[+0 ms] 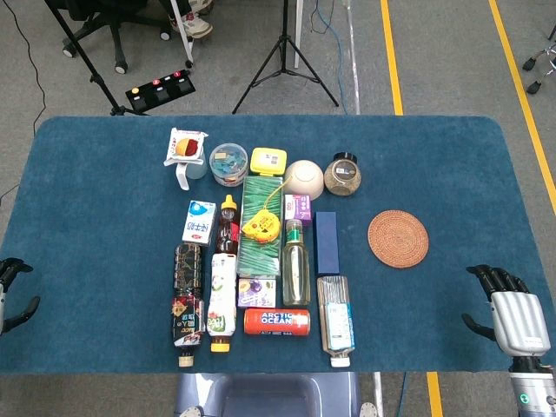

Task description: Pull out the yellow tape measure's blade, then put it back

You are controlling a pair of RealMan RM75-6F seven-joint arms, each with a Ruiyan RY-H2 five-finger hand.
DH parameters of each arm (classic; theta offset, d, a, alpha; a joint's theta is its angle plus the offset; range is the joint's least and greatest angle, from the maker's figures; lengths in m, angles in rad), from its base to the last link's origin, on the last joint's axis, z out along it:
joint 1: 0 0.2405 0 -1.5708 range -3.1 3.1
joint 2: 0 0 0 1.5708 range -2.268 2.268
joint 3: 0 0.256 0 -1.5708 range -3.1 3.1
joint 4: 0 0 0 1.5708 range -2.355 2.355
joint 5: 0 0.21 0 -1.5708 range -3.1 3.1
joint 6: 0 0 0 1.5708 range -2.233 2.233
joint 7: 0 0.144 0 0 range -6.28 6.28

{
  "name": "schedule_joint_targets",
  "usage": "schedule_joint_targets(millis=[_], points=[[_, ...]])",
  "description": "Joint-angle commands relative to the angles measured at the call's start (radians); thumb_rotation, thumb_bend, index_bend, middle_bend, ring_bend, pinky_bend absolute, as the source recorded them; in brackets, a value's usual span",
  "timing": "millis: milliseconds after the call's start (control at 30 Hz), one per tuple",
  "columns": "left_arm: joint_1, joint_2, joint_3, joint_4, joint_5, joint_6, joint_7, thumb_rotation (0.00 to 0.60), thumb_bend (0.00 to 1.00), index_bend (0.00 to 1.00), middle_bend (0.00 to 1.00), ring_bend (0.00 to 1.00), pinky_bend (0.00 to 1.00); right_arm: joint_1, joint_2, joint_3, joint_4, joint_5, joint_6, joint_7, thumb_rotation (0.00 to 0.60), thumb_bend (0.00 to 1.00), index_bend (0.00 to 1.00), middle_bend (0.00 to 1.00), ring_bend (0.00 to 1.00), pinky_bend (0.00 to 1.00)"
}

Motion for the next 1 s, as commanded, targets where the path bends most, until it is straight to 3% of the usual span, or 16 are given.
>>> schedule_joint_targets(millis=[33, 1000], points=[[-0.001, -0.003, 0.001, 0.001, 0.001, -0.002, 0.002, 0.6, 0.25, 0.33, 0.29, 0.22, 0.29, -0.001, 0.003, -0.001, 0.0, 0.001, -0.001, 0.001, 0.6, 0.17, 0.22, 0.24, 0.22, 0.28], [-0.004, 0.002, -0.005, 0.002, 0.011, 0.005, -0.004, 0.6, 0.25, 0.33, 0.29, 0.22, 0.29, 0.009, 0.014, 0.004, -0.001, -0.014, -0.01, 0.04, 0.6, 0.17, 0.22, 0.24, 0.22, 0.29]])
